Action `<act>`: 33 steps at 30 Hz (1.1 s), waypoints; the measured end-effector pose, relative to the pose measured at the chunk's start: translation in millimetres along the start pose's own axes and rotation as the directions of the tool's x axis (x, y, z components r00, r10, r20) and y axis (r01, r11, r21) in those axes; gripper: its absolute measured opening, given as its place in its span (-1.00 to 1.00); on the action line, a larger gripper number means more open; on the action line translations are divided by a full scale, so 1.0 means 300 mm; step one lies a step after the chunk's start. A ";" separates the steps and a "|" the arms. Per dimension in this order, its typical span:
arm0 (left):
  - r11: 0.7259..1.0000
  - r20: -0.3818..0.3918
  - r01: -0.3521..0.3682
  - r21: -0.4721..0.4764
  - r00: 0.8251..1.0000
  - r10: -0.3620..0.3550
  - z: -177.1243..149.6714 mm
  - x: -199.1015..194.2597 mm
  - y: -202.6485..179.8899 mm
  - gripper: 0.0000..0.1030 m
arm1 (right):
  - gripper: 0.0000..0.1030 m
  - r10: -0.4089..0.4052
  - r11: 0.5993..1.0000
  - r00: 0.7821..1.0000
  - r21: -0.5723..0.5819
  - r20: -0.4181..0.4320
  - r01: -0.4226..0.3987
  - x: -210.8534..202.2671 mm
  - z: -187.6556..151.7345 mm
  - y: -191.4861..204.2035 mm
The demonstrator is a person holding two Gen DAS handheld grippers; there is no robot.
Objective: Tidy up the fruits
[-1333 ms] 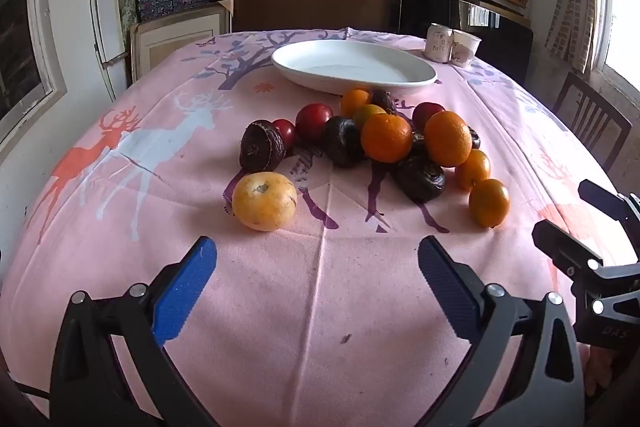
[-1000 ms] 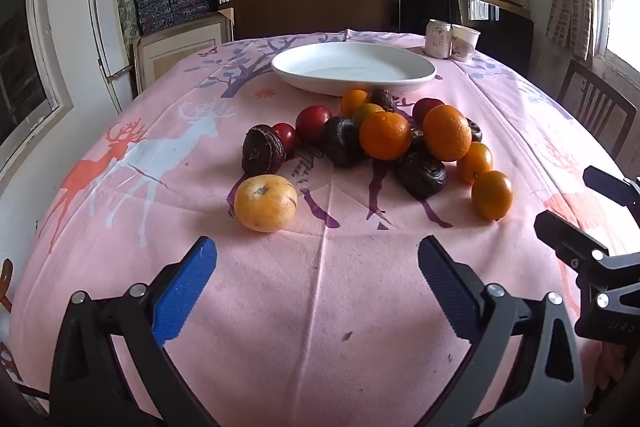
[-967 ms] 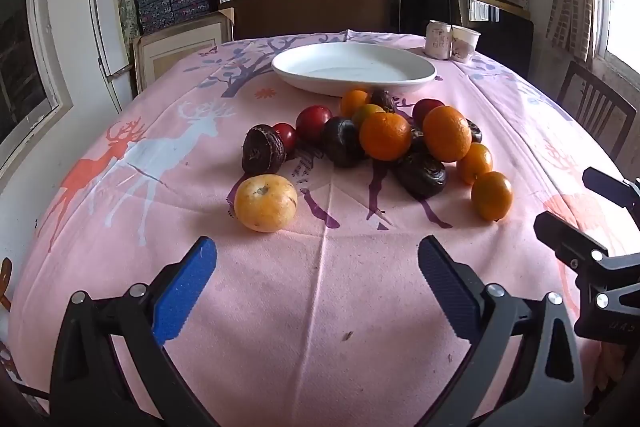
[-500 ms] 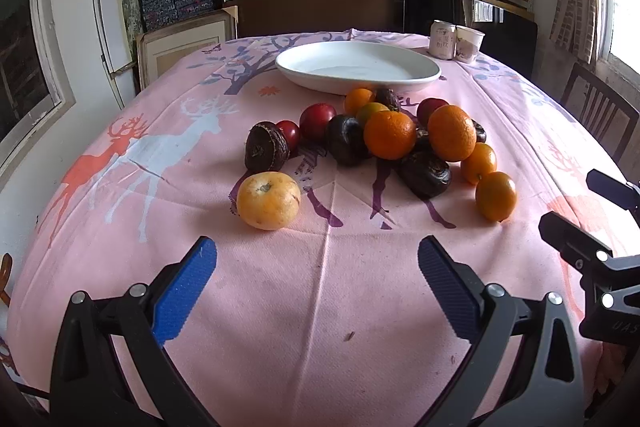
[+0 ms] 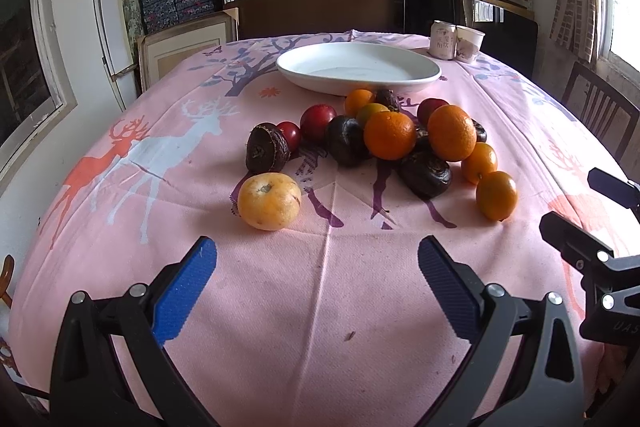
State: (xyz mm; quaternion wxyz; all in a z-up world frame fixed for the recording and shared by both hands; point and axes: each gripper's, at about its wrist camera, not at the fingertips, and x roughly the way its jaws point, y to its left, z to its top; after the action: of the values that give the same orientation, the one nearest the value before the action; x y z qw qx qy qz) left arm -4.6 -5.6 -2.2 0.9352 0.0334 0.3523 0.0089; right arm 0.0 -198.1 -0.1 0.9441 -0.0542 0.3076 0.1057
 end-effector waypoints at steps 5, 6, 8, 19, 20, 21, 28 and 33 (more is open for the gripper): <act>1.000 -0.001 0.001 -0.001 1.000 -0.001 0.000 0.001 0.001 0.92 | 0.93 0.000 1.000 1.000 0.000 0.000 0.000 0.000 0.000 0.001; 1.000 -0.001 0.001 -0.001 1.000 -0.001 0.000 0.001 0.000 0.92 | 0.93 0.000 1.000 1.000 0.000 0.000 0.000 0.000 -0.001 0.001; 1.000 -0.002 0.002 -0.001 1.000 -0.002 0.000 0.001 0.000 0.92 | 0.93 -0.001 1.000 1.000 -0.001 0.000 0.001 0.000 -0.001 0.002; 1.000 -0.006 0.004 -0.003 1.000 -0.004 -0.003 0.004 -0.001 0.92 | 0.93 -0.001 1.000 1.000 0.000 -0.001 0.001 0.000 -0.002 0.002; 1.000 -0.007 0.005 -0.003 1.000 -0.005 -0.003 0.005 -0.002 0.92 | 0.93 -0.001 1.000 1.000 -0.001 -0.001 0.001 -0.001 -0.001 0.002; 1.000 -0.006 0.004 -0.003 1.000 -0.004 -0.003 0.004 -0.002 0.92 | 0.93 -0.001 1.000 1.000 -0.001 0.000 0.001 -0.001 -0.001 0.002; 1.000 -0.006 0.004 -0.003 1.000 -0.004 -0.002 0.004 -0.002 0.92 | 0.93 -0.001 1.000 1.000 -0.001 0.000 0.001 -0.001 -0.001 0.003; 1.000 -0.007 0.004 -0.003 1.000 -0.004 -0.002 0.004 -0.002 0.92 | 0.93 -0.002 1.000 1.000 -0.002 0.000 0.002 -0.002 -0.001 0.003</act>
State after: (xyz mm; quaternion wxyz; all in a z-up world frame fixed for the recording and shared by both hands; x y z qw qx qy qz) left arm -4.1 -6.1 -3.6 0.9342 0.0310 0.3554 0.0076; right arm -0.8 -197.4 0.0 0.9442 -0.0551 0.3073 0.1052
